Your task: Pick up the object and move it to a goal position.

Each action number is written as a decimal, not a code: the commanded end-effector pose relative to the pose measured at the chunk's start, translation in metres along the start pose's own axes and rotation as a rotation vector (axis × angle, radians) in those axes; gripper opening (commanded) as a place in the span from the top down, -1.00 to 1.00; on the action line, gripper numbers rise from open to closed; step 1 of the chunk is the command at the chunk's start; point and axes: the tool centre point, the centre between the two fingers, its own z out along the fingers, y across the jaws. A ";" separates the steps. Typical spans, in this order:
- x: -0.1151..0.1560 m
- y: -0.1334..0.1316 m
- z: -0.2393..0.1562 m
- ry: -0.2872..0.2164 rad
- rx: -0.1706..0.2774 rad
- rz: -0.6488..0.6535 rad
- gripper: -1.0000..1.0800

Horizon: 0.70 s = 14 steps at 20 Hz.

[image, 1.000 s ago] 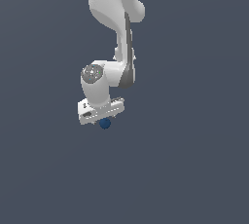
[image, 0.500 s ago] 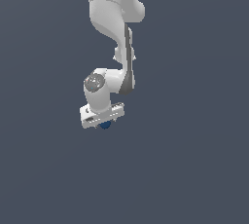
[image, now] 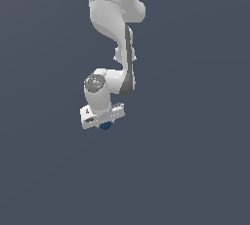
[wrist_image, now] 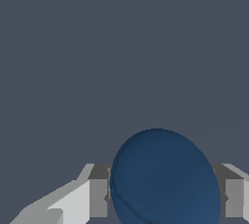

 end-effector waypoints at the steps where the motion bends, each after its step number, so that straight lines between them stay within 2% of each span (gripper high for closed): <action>1: 0.000 0.000 0.000 0.000 0.000 -0.001 1.00; 7: 0.002 0.010 -0.003 0.000 0.000 -0.001 1.00; 14: 0.006 0.044 -0.013 0.000 0.000 -0.001 1.00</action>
